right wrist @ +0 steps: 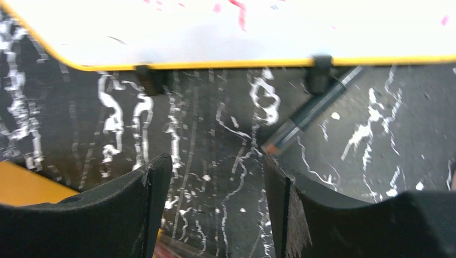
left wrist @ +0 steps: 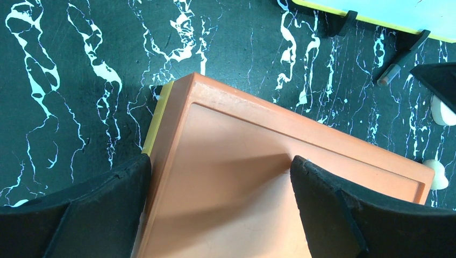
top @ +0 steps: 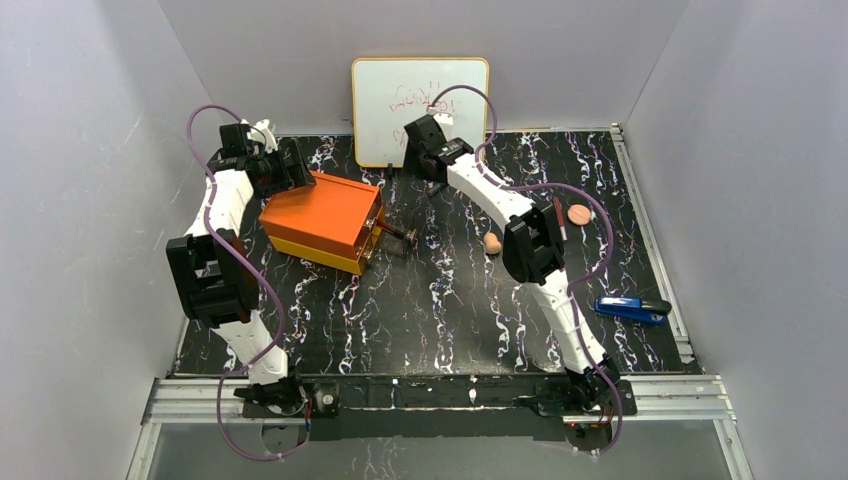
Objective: Organize the makeup
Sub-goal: Pick up the lipstick at the center of the board.
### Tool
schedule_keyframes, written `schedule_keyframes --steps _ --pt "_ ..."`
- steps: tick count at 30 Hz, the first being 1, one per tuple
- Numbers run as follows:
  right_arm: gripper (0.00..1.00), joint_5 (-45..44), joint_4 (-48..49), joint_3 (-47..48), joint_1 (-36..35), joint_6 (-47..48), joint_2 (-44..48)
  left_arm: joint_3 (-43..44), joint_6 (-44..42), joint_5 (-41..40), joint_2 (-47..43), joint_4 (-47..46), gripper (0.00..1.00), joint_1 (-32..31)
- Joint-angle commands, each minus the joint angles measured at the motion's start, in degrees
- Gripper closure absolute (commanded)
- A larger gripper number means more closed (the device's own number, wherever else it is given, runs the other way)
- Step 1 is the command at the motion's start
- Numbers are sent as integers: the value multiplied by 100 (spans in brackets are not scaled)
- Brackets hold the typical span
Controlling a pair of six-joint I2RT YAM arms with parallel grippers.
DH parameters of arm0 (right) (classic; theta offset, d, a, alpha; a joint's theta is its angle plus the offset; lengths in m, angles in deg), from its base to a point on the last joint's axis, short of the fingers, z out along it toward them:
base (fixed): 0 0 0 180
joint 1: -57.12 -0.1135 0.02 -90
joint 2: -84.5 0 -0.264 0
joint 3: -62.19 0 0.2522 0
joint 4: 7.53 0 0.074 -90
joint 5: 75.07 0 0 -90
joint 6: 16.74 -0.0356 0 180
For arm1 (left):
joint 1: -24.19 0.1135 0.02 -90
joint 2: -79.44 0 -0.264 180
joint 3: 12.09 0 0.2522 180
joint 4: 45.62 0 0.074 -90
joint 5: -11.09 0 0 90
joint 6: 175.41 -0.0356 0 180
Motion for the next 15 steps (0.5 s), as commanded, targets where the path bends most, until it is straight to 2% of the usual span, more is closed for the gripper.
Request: schedule_keyframes --steps 1,15 --pt "30 -872 -684 -258 51 -569 21 -406 -217 -228 250 787 5 -117" --pt "33 -1167 -600 -43 123 -506 -423 -398 -235 -249 239 776 5 -115"
